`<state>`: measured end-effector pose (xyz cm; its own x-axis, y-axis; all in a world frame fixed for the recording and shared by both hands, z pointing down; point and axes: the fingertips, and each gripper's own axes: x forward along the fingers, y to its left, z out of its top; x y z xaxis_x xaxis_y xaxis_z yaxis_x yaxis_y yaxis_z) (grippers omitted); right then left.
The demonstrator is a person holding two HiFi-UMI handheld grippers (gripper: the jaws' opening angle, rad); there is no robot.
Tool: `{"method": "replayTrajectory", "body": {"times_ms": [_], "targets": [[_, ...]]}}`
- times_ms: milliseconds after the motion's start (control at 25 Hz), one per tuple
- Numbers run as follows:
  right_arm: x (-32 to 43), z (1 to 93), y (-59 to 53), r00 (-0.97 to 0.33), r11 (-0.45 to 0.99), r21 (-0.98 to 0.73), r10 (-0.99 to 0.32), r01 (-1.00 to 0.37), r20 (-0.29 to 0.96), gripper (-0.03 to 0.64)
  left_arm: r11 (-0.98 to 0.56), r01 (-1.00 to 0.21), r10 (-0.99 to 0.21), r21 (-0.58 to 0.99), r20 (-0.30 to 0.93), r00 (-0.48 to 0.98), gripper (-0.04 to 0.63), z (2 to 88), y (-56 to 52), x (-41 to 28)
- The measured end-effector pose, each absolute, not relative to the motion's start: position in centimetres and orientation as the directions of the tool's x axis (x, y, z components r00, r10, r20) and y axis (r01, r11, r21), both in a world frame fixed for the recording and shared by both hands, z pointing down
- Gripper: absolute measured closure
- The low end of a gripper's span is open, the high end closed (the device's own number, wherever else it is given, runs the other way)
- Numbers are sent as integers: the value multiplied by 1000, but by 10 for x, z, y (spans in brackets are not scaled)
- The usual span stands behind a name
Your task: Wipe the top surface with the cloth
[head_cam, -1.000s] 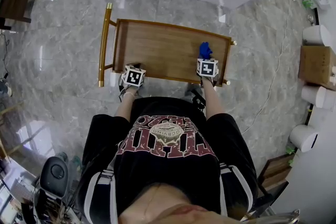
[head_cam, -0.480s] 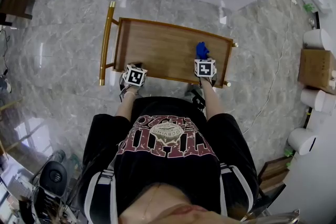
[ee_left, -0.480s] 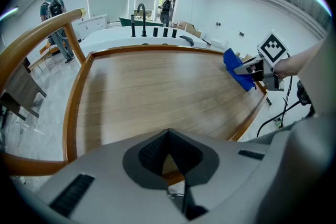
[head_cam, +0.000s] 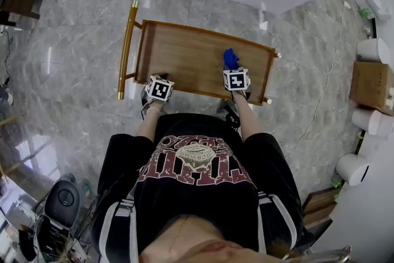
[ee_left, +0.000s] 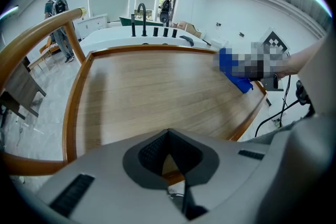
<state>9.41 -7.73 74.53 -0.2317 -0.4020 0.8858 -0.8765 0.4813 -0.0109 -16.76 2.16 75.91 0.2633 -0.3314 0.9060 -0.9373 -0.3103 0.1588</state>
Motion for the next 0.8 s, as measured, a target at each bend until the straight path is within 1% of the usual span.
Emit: {"method": "replayTrajectory", "body": {"times_ms": [480, 800], "targets": [[68, 744, -74, -305, 553, -63, -358, -831, 883, 531, -312, -937, -339, 157, 903, 264, 549, 754, 24, -160], [46, 745, -79, -328, 583, -75, -343, -809, 880, 531, -315, -935, -341, 161, 900, 270, 549, 752, 20, -164]]}}
